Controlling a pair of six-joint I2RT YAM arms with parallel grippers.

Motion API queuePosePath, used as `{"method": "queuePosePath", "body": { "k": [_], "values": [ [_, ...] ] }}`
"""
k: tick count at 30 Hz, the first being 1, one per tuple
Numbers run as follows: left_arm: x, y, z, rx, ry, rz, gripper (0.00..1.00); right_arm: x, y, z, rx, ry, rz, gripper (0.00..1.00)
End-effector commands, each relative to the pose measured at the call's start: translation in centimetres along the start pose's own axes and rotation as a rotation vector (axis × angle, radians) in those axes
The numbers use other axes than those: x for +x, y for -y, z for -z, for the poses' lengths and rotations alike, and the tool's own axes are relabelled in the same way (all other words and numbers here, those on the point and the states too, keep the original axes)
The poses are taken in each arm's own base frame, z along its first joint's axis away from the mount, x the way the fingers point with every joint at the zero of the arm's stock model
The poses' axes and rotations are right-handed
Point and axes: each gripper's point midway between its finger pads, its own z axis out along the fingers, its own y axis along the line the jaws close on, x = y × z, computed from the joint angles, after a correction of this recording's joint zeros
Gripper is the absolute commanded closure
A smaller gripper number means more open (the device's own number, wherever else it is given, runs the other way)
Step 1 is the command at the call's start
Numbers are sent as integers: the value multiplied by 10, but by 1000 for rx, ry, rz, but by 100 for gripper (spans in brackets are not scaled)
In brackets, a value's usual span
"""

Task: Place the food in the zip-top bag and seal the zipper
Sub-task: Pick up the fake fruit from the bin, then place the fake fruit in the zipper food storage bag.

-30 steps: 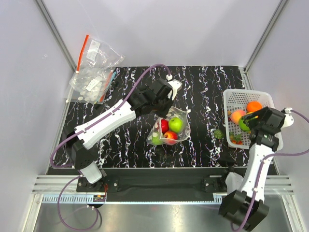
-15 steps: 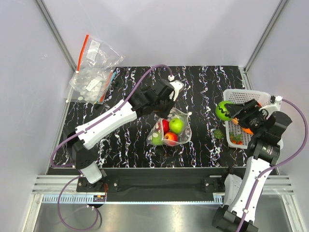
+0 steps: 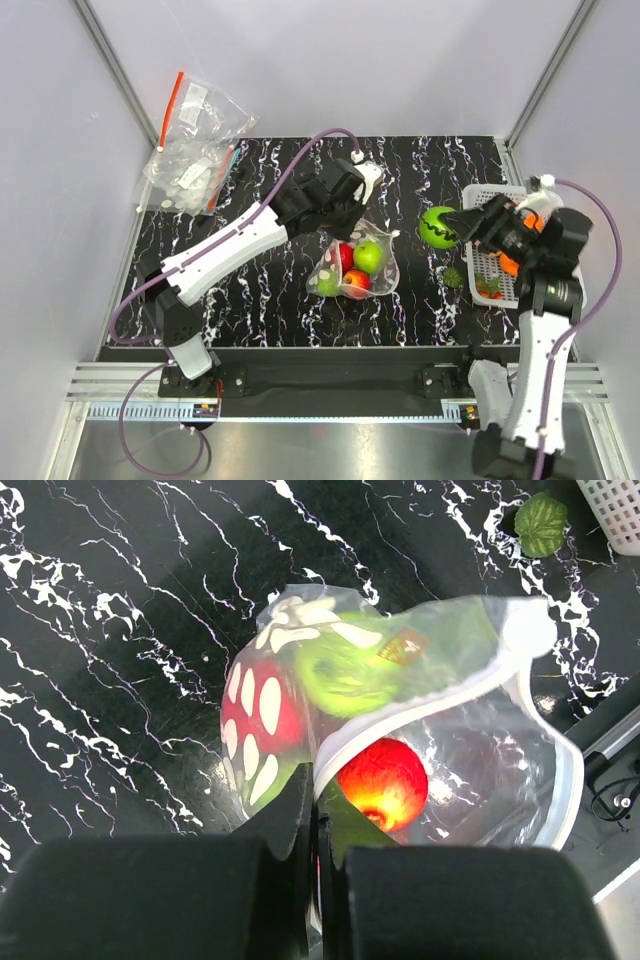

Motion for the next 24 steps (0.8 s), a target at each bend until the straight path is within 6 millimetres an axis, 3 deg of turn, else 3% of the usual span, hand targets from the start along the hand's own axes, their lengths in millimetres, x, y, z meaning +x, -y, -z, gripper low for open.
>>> {"method": "queuePosePath", "body": {
  "k": [1,8,11,16,21,24],
  "values": [
    [-21,3,6,7,72,13,98,4,-21,-14,-51,-95,84,57],
    [-29,3,6,2,84,12,98,34,-60,-29,-146,-180,132,55],
    [-29,3,3,-3,72,5,98,48,-66,-30,-163,-207,130,56],
    [-26,1,-1,-8,65,6,98,74,-58,-45,-140,-237,101,57],
    [-22,-1,-3,-18,56,3,98,97,-65,-67,-131,-271,128,57],
    [-20,-3,-3,-19,52,5,98,94,-59,-79,-43,-240,152,57]
  ]
}}
